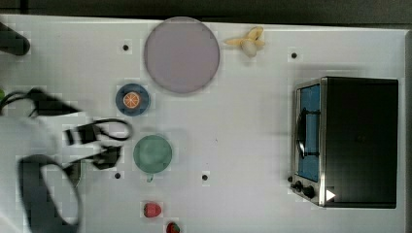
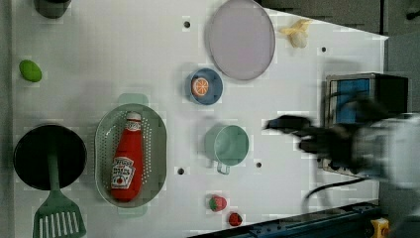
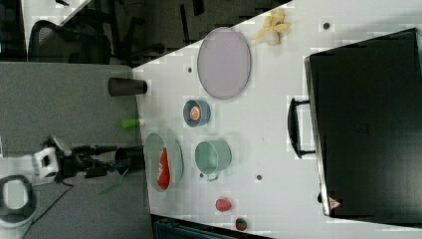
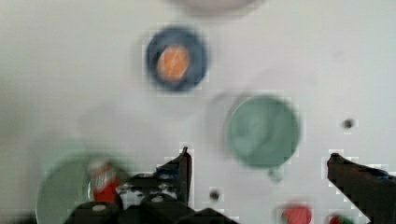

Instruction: Pick Ketchup from the table and place it in strainer.

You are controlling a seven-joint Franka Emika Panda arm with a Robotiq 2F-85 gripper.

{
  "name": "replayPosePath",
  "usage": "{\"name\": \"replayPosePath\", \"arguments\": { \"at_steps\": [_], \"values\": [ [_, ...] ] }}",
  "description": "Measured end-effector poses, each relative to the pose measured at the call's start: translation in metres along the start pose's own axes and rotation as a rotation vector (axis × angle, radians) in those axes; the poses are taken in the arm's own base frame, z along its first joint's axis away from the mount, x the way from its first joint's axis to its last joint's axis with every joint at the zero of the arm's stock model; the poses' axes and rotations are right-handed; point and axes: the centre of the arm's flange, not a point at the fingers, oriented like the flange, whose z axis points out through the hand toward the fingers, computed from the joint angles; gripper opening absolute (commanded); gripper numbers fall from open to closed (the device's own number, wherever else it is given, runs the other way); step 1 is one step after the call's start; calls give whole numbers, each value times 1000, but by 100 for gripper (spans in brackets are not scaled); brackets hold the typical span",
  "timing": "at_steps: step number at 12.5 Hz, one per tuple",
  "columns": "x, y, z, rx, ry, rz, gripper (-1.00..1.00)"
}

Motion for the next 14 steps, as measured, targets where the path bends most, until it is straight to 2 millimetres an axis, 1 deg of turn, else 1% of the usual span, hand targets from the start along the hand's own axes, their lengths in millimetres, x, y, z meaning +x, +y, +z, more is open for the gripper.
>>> {"name": "replayPosePath", "arguments": {
  "at_steps": [1, 2, 4, 5, 6, 7, 8, 9, 10, 11, 12, 14],
  "values": [
    [27, 27, -19, 21, 31, 72, 100],
    [56, 58, -32, 40, 47, 154, 100],
    [114, 128, -46, 59, 55, 322, 100],
    [136, 163, -46, 47, 38, 401, 100],
    [153, 197, -41, 28, 7, 470, 100],
    [164, 224, -34, 3, -32, 524, 100],
    [170, 243, -26, -16, -62, 563, 100],
    [173, 253, -21, -25, -74, 583, 100],
    [171, 255, -20, -33, -84, 584, 100],
    [168, 250, -21, -32, -80, 574, 100],
    [163, 241, -24, -31, -73, 555, 100],
    [149, 217, -27, -32, -62, 500, 100]
  ]
}}
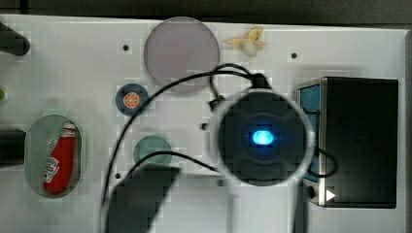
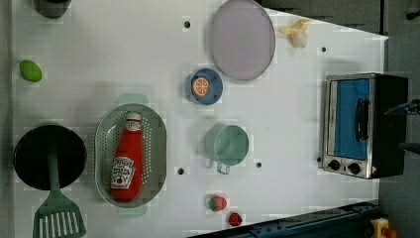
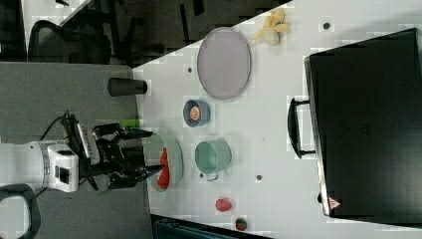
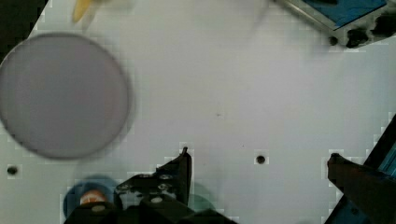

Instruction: Pick Ketchup from the table and place it in strainer.

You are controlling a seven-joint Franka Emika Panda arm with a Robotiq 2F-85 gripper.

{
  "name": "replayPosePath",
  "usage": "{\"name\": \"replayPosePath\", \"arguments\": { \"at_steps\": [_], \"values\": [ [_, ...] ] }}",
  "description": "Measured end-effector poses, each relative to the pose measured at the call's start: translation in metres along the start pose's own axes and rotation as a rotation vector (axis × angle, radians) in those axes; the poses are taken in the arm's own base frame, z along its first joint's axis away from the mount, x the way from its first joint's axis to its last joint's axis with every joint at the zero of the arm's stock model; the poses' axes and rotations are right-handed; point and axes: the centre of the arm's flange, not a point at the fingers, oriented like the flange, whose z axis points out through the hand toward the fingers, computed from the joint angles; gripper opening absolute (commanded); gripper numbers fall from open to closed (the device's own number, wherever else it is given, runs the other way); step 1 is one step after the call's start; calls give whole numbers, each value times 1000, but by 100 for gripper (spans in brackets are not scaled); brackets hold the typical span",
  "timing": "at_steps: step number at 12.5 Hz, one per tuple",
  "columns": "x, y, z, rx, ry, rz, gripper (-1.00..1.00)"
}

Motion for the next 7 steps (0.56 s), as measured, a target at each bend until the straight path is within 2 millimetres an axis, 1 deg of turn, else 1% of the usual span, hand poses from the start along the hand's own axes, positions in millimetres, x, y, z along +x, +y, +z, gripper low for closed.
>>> {"name": "replayPosePath", "arguments": {
  "at_steps": [2, 4, 5, 7],
  "values": [
    [-23, -13, 2, -14, 0, -51, 100],
    [-35, -20, 2, -13, 4, -78, 100],
    [-38, -22, 1, -9, 6, -84, 100],
    [-34, -20, 0, -9, 5, -76, 100]
  ]
}}
